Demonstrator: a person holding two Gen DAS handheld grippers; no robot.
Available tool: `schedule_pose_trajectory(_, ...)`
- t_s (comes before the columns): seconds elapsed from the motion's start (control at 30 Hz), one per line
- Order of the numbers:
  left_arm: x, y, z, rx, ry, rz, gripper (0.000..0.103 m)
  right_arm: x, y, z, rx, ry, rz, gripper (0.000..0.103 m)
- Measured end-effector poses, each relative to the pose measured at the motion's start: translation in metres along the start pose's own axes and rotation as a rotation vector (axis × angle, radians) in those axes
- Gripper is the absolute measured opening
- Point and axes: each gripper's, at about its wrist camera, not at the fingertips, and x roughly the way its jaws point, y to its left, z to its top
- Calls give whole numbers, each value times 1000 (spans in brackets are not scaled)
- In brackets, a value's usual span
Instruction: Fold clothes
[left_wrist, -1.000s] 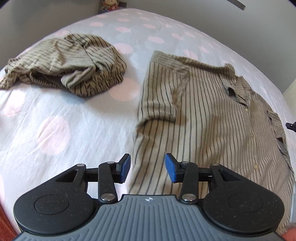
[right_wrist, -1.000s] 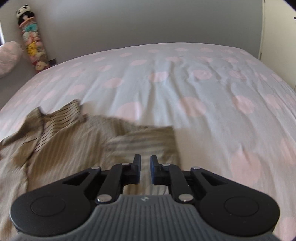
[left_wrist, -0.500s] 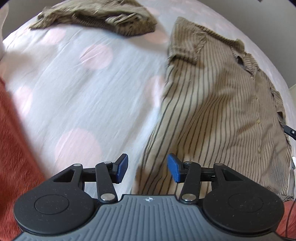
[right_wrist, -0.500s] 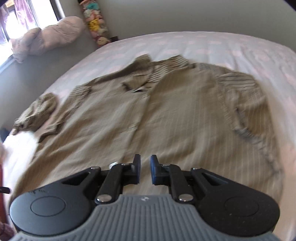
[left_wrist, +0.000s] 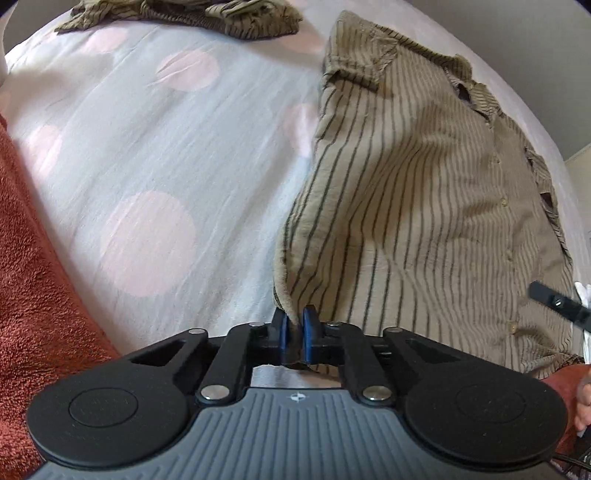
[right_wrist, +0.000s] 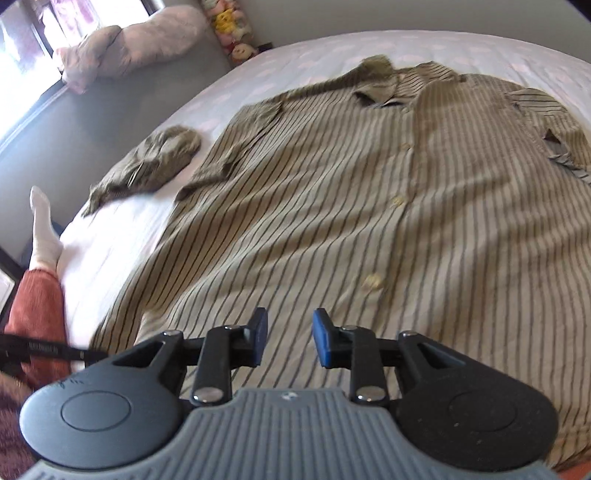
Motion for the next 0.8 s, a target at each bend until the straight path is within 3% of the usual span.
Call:
schedule_pose_trajectory(0.27,-28,-70,3,199,-70,-134,1,7,25,-13,-5,57,76,31)
schedule_pose_trajectory(0.47,-11,-108,-7,303,-39,-166,0,1,33,-6,49,25,165,32)
schedule_pose_trajectory(0.53,-5,-119,-10,337,-26,-173,0,1,34,-4,75,20,195,34)
schedule_pose_trajectory(0.67,4,-136,-17,388,-7,-177,0,3,35,-1,134,26,269,54)
schedule_pose_trajectory(0.8,6,-144,-21,419,-3,-173,0,9,42,-1,126,55,284,54)
